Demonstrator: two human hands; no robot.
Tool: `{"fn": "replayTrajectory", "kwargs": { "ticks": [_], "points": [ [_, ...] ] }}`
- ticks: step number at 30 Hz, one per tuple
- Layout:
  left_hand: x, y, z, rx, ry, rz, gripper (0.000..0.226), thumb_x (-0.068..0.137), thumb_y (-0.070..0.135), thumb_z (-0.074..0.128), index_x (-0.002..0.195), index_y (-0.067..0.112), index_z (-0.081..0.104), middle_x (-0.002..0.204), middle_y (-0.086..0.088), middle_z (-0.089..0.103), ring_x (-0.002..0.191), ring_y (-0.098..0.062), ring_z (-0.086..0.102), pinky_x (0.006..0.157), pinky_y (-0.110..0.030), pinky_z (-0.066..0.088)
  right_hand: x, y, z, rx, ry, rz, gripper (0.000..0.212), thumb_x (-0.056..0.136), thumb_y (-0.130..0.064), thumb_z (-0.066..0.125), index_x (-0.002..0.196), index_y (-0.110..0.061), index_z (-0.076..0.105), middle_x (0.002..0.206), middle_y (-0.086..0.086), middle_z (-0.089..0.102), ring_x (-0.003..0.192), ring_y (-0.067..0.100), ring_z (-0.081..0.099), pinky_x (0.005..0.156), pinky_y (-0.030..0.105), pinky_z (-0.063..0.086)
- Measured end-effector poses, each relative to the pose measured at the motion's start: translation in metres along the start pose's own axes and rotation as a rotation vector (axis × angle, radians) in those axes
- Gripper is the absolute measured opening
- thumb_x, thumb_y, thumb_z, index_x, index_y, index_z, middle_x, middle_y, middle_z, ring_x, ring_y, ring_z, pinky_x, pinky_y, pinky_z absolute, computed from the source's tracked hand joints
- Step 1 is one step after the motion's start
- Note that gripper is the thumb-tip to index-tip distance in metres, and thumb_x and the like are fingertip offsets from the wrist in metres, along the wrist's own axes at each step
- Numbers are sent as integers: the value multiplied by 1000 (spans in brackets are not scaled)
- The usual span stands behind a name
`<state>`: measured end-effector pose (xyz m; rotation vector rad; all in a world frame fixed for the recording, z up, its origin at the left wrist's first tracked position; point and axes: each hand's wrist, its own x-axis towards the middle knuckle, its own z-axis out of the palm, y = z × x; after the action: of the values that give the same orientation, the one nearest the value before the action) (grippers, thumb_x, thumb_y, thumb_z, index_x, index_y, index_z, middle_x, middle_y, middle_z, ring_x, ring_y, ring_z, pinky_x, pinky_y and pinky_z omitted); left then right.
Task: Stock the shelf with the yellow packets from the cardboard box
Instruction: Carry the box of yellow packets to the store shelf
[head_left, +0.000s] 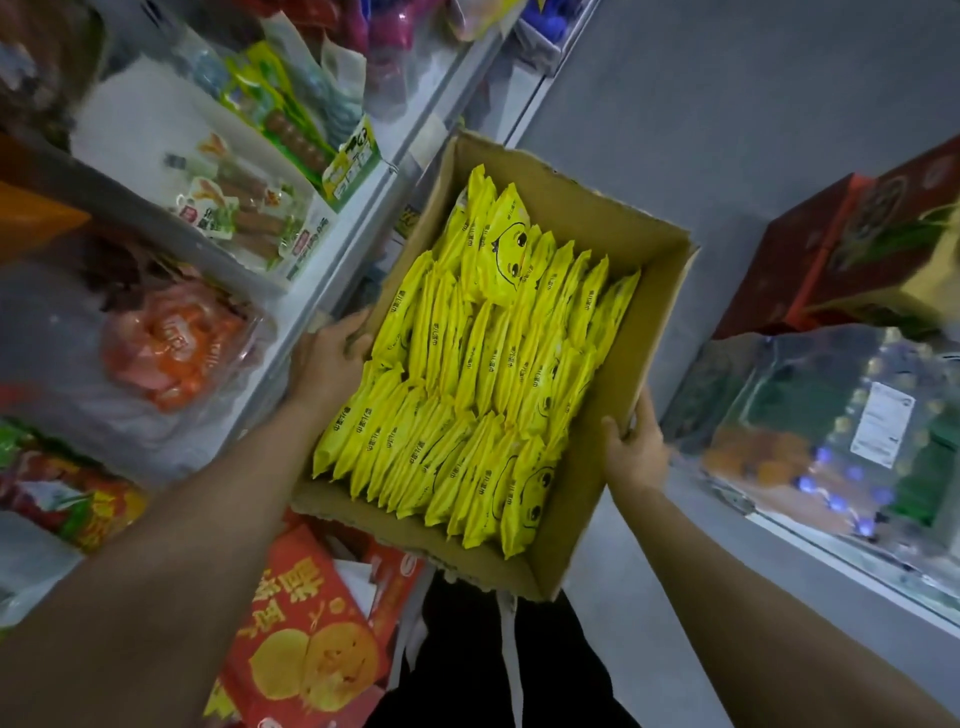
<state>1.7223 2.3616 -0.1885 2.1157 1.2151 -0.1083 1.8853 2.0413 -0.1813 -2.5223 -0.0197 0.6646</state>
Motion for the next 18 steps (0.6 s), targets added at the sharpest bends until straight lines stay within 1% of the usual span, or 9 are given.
{"fn": "replayTrajectory", "kwargs": {
  "ticks": [1, 4, 7, 10, 13, 14, 16, 17, 18],
  "points": [
    [0, -1, 1, 1, 7, 2, 43, 92, 20, 62, 134, 29, 58, 120, -15, 67, 111, -34, 61, 89, -33, 46, 0, 1, 0, -3, -2, 5, 69, 95, -15, 55, 153, -37, 27, 95, 20, 69, 74, 35, 65, 68, 39, 53],
    [-1, -3, 3, 6, 19, 7, 44, 92, 24, 62, 134, 33, 56, 115, -18, 68, 106, -37, 62, 88, -39, 50, 0, 3, -1, 3, -26, 15, 69, 96, -20, 56, 153, -40, 23, 91, 18, 69, 71, 33, 65, 66, 40, 55],
    [-5, 1, 5, 25, 14, -38, 43, 94, 26, 58, 135, 38, 54, 115, -20, 65, 105, -39, 60, 88, -43, 50, -2, 0, -5, -5, -49, 32, 70, 97, -24, 56, 154, -41, 19, 88, 17, 67, 72, 33, 64, 64, 35, 48],
    [-13, 11, 3, 42, 15, -63, 42, 98, 27, 52, 138, 39, 50, 120, -20, 62, 106, -41, 58, 90, -47, 49, -5, -8, -12, 5, -94, 58, 71, 98, -28, 56, 154, -44, 16, 87, 14, 66, 74, 31, 65, 67, 41, 54],
    [-28, 23, -3, 53, 5, -57, 44, 100, 27, 48, 144, 31, 45, 126, -21, 61, 109, -43, 57, 89, -47, 47, 0, -12, -22, -22, -193, 118, 70, 98, -32, 56, 153, -46, 15, 88, 11, 66, 77, 31, 67, 71, 47, 59],
    [-34, 27, -7, 46, 3, -48, 44, 100, 29, 48, 145, 28, 44, 127, -21, 61, 110, -43, 57, 89, -47, 46, 3, -14, -27, -19, -230, 127, 68, 98, -31, 56, 153, -43, 17, 92, 12, 67, 78, 32, 68, 73, 48, 60],
    [-47, 36, -12, 13, 2, -39, 44, 100, 32, 48, 144, 24, 44, 127, -19, 62, 112, -42, 57, 90, -46, 46, 8, -23, -39, -8, -310, 132, 62, 100, -26, 55, 153, -33, 24, 106, 17, 67, 80, 32, 69, 69, 43, 60],
    [-52, 41, -15, -10, 7, -40, 44, 100, 32, 49, 143, 23, 45, 127, -18, 62, 113, -40, 57, 91, -45, 46, 12, -28, -45, -24, -356, 129, 57, 100, -24, 55, 151, -27, 29, 108, 19, 66, 80, 32, 69, 66, 40, 59],
    [-58, 47, -17, -34, 11, -47, 43, 100, 32, 50, 142, 22, 47, 127, -16, 62, 114, -39, 57, 91, -44, 46, 15, -34, -52, -60, -398, 119, 51, 100, -23, 55, 147, -20, 36, 106, 21, 66, 82, 33, 69, 66, 39, 59]
  ]
}}
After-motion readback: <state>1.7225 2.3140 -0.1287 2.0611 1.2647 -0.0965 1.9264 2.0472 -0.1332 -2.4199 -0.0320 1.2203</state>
